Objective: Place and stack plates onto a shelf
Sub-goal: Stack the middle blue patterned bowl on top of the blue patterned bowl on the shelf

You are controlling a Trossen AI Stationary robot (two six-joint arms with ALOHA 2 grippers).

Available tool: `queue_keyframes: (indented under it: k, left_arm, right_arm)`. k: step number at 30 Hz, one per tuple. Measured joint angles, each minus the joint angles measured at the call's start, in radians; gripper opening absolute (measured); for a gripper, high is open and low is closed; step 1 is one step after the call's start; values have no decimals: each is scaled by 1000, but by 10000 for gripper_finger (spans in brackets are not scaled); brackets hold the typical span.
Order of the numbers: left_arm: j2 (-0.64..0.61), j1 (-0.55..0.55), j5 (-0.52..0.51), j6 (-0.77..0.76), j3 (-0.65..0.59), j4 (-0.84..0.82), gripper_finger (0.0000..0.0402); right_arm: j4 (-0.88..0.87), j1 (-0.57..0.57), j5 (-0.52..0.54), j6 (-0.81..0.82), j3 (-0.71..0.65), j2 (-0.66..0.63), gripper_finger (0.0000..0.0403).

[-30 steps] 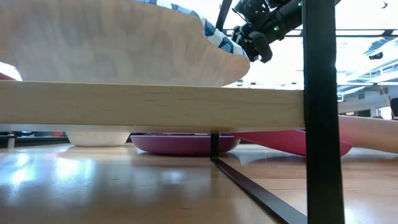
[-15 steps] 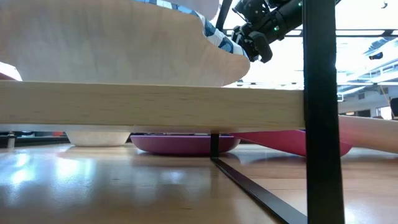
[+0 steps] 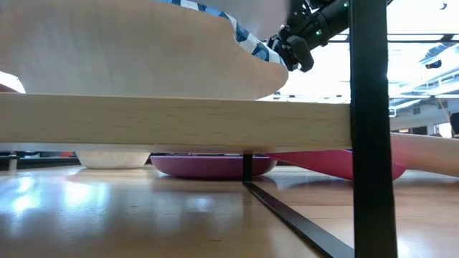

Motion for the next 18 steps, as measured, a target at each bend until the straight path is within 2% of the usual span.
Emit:
queue_keyframes:
  k: [18]
  left_arm:
    - [53, 1, 7, -3, 0, 19, 23]
  right_arm:
    - [-4, 0, -25, 0, 0, 0, 165]
